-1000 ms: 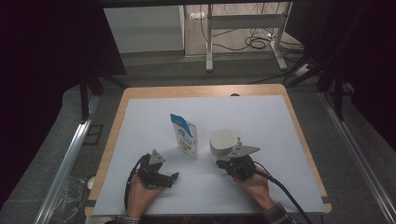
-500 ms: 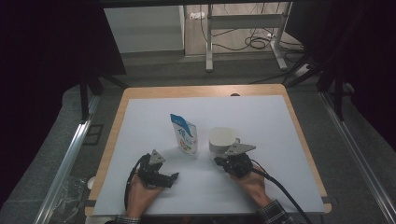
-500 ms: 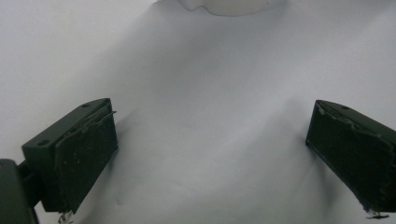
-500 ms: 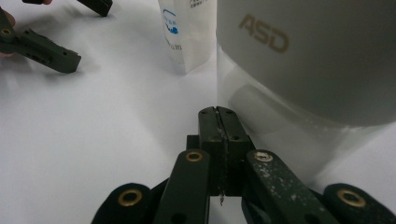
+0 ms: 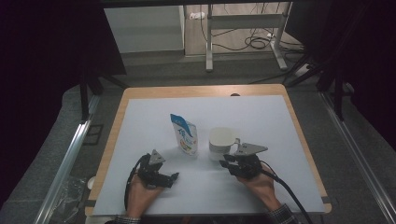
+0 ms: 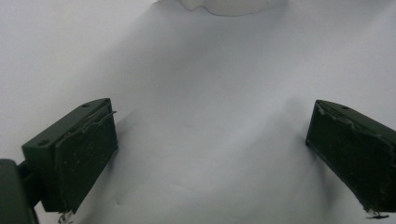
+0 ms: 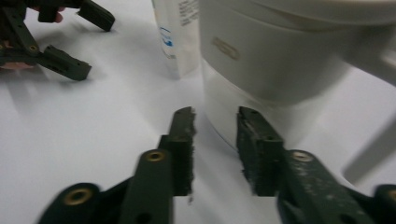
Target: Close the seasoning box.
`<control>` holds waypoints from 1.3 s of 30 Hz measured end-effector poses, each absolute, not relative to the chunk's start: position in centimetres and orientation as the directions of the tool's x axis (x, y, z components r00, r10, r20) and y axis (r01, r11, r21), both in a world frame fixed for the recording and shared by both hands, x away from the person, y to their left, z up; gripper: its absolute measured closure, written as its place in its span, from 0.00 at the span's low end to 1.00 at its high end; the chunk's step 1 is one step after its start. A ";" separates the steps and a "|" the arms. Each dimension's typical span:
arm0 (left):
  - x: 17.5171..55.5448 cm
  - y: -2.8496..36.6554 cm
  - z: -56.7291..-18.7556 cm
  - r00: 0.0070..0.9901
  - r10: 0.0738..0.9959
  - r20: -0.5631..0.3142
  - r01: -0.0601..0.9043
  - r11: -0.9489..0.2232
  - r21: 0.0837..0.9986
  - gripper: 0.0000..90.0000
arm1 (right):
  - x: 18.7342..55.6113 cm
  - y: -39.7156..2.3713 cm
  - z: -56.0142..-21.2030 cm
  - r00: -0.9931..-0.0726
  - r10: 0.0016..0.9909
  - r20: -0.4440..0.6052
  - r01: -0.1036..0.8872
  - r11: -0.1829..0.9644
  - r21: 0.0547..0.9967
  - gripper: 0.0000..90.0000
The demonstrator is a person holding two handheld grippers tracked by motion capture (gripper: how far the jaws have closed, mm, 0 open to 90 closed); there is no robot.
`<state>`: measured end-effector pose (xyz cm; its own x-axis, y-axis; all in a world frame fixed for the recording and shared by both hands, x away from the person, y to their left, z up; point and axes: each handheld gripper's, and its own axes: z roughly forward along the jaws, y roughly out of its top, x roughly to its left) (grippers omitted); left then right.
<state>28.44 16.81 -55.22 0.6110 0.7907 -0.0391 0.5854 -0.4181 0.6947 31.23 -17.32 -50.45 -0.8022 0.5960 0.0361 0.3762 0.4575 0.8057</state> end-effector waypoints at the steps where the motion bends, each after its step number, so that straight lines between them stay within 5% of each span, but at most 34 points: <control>1: 28.4 16.8 -55.2 0.611 0.791 -0.039 0.585 -0.418 0.695 0.02 | 31.2 -17.6 -50.4 -0.799 0.600 0.035 0.379 0.456 0.805 0.67; 23: 28.4 16.8 -55.2 0.610 0.791 -0.040 0.585 -0.417 0.695 0.02 | 29.9 -23.4 -49.3 -0.706 0.708 -0.029 0.418 0.448 0.790 0.32; 39: 28.4 16.8 -55.2 0.611 0.791 -0.039 0.585 -0.417 0.695 0.02 | 29.4 -26.7 -51.1 -0.629 0.775 -0.058 0.479 0.446 0.756 0.27</control>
<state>28.44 16.81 -55.22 0.6109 0.7908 -0.0391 0.5849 -0.4174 0.6955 29.43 -26.70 -51.13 -0.6295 0.7748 -0.0580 0.4788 0.4456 0.7564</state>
